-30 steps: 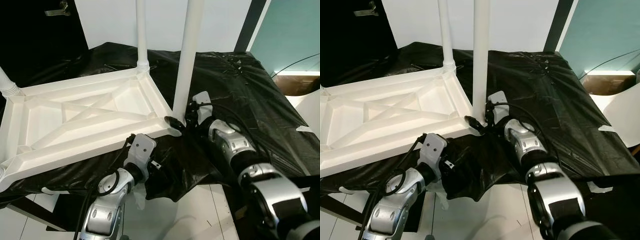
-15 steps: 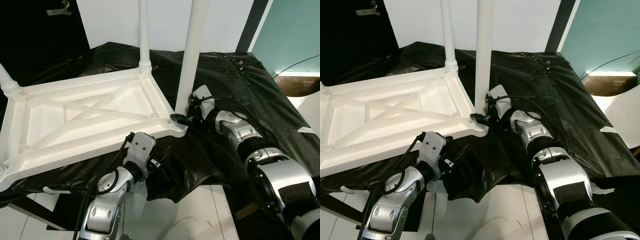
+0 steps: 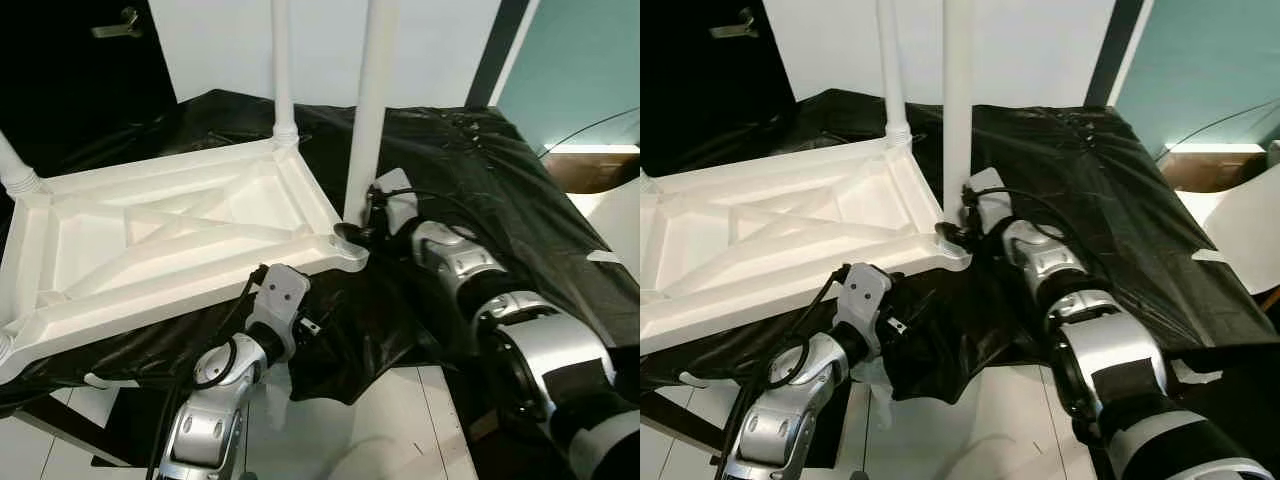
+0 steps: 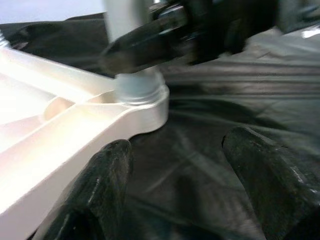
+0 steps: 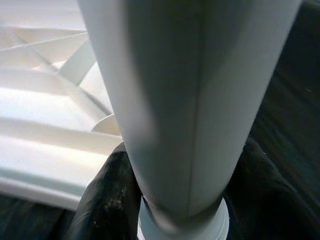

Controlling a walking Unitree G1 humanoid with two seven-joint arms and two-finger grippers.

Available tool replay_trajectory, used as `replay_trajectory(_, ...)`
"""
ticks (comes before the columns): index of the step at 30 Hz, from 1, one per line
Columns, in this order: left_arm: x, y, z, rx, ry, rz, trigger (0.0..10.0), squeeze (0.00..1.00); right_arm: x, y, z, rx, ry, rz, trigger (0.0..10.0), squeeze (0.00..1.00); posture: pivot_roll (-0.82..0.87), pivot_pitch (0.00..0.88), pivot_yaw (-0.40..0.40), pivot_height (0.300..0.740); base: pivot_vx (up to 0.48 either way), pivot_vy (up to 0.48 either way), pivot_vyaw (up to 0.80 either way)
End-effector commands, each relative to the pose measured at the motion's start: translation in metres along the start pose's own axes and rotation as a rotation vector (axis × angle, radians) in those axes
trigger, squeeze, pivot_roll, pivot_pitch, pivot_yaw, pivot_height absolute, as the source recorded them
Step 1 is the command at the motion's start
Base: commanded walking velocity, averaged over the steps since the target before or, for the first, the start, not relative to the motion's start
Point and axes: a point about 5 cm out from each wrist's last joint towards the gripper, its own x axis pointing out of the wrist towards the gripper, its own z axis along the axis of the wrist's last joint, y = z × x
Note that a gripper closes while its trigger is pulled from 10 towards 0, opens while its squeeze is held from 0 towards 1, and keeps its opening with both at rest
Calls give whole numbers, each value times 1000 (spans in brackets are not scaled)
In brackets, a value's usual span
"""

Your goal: Building children table

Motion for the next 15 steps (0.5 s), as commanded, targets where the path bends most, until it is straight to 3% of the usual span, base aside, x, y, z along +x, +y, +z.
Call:
replay_trajectory(1,1,4,-2,-12,6,71,10000,0,5,8,-11,78,50,-121,0,0,130,0,-82,740,0,0,0)
replay_trajectory(3,1,3,-3,-15,6,72,10000,0,9,19,-14,136,66,-186,0,0,134,0,-87,740,0,0,0)
replay_trajectory(7,1,3,-3,-22,3,76,10000,0,12,28,-18,161,73,-237,0,0,128,0,-88,740,0,0,0)
replay_trajectory(9,-1,5,-2,-54,-14,107,10000,0,17,47,-19,241,46,-359,0,0,131,0,-86,740,0,0,0)
replay_trajectory(14,-3,5,-2,-52,-10,114,10000,0,20,56,-12,303,-9,-392,0,0,146,0,-92,740,0,0,0)
replay_trajectory(15,-4,5,-3,-51,-8,116,10000,0,20,59,-11,310,-10,-374,3020,0,152,0,-95,740,0,0,0)
